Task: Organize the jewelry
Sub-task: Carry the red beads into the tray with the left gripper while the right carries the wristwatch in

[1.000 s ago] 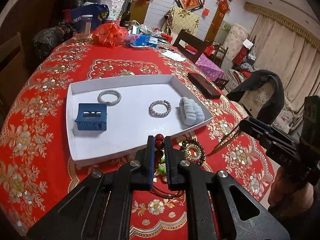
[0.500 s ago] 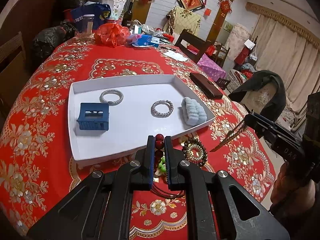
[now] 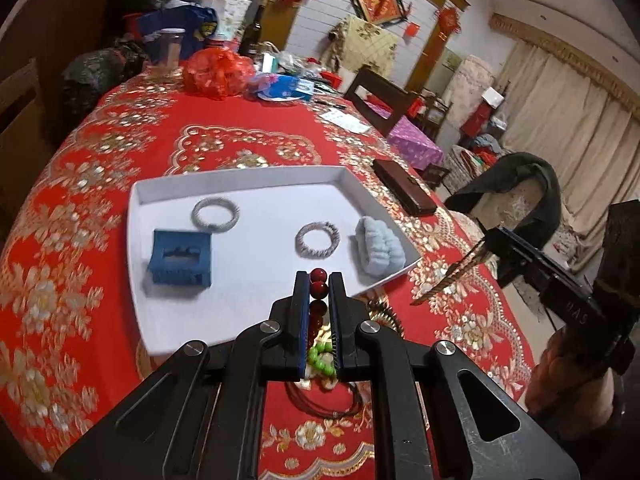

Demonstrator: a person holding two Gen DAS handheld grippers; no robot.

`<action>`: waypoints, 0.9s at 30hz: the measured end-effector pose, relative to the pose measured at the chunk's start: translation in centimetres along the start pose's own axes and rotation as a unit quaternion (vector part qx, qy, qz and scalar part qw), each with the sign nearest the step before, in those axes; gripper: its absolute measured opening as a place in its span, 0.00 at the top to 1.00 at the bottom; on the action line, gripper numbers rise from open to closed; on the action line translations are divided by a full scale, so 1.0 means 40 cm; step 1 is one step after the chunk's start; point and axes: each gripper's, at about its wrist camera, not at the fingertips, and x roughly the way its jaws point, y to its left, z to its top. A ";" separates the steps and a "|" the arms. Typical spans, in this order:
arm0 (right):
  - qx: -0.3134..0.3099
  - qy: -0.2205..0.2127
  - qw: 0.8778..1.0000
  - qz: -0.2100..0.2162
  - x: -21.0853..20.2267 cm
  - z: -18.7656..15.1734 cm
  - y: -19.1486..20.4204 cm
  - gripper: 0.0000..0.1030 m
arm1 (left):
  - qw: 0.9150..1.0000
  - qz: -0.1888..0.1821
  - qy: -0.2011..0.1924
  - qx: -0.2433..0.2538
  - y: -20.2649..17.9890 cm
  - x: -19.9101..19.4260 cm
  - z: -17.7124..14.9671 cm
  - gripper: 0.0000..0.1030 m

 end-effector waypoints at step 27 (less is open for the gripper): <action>0.025 0.145 0.989 -0.024 0.355 -0.018 0.011 0.64 | 0.994 0.067 0.081 -0.015 0.135 0.252 0.053 0.93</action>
